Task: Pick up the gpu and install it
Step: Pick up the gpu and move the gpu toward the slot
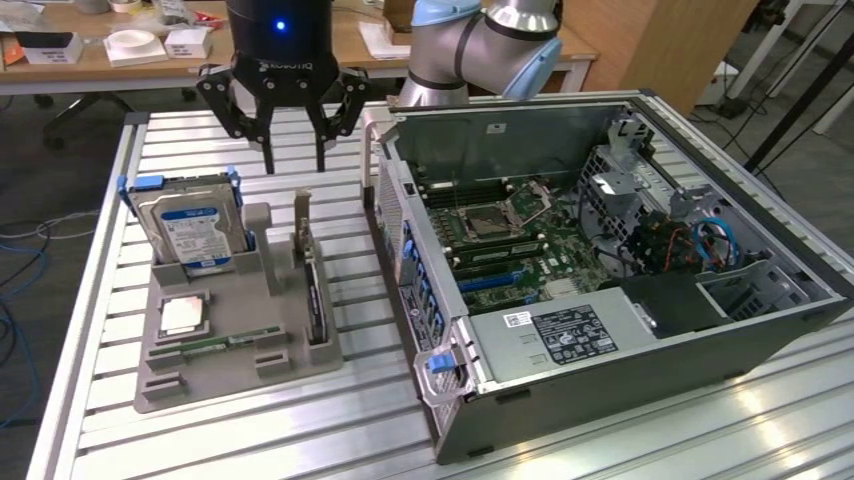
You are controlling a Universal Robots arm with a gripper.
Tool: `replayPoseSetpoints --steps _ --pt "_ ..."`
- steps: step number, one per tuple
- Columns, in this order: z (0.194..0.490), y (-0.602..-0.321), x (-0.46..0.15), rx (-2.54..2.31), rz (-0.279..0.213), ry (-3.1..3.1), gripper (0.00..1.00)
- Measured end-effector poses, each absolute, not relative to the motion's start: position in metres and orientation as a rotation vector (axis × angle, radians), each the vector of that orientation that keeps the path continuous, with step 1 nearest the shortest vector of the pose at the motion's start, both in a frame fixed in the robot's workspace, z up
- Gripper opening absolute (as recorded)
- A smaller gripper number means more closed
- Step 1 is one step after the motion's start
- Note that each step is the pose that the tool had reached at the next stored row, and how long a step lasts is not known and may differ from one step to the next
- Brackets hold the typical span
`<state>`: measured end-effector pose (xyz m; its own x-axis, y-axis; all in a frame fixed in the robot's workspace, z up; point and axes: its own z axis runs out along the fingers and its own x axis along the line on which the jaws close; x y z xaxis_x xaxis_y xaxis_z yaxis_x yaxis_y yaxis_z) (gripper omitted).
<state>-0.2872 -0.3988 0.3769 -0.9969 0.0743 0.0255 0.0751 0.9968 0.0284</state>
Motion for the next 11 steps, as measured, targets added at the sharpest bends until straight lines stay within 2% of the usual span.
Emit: replayPoseSetpoints --steps 11 --pt "0.3726 -0.3989 -0.2872 -0.117 -0.046 -3.115 0.53"
